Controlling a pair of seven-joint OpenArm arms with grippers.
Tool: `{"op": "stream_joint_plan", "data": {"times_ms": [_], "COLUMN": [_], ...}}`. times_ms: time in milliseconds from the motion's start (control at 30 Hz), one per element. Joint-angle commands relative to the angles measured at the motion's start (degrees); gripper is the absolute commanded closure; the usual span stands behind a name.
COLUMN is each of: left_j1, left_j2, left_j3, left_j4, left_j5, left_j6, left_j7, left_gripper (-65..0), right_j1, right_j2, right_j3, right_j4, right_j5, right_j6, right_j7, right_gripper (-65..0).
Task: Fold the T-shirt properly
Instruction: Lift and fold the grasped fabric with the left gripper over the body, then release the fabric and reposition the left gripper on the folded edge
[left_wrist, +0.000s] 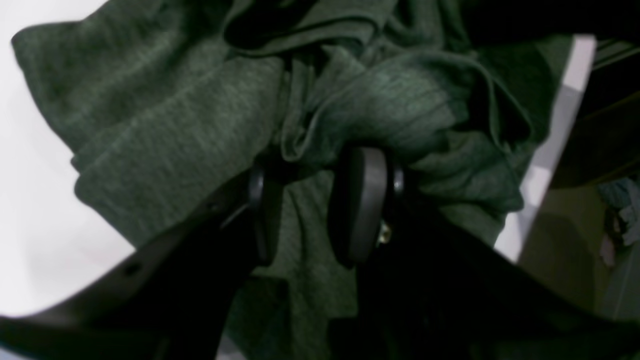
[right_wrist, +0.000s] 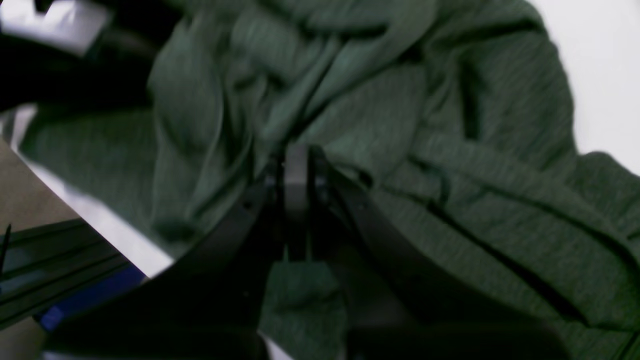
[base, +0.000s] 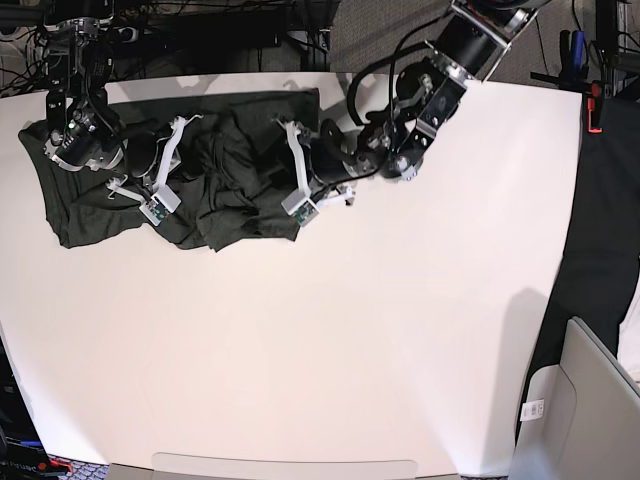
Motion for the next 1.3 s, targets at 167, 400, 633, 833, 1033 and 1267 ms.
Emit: {"op": "stream_joint_plan", "data": {"times_ms": [167,400,633,833,1033,1267], "left_j1": [-4.0,-5.9,-5.9,-5.8,-5.3,-2.5], "left_j2": [-0.9,-2.9,-5.7,-7.7,-8.5,-8.5], "left_j3": [-0.1,-0.1,-0.1,-0.1,-0.1,-0.1], "left_j4": [-5.9,-11.8,-11.8,-11.1,-7.4,-4.8], "left_j5": [1.9,1.9,1.9,1.9,1.9,1.9], "left_j6": [1.6,1.6,1.6,6.8,7.2,7.2], "left_j7": [-2.9,-5.7,-6.1,-6.1,-5.8,-4.8], "left_gripper": [-21.6,-21.6,-21.6,-21.8,-22.0,-22.0], "right_j1": [0.5,-0.3,-1.4,-5.0,-5.3,-4.3], "right_j2": [0.9,0.9,2.1,1.9,2.1,2.1], "right_j3": [0.4,4.9,9.2,18.6,24.4,24.4], "right_j4": [1.1,1.2,0.8,0.5,-1.7,-3.3], "right_j5": [0.9,1.8,4.1,4.2,4.0,3.7], "right_j6": [0.3,0.3,0.3,0.3,0.5,0.6], "right_j7": [0.7,0.7,0.6,-0.9,-5.2,-2.4], "right_gripper": [-0.2,-0.2,-0.2,-0.2,-0.5,-0.6]}}
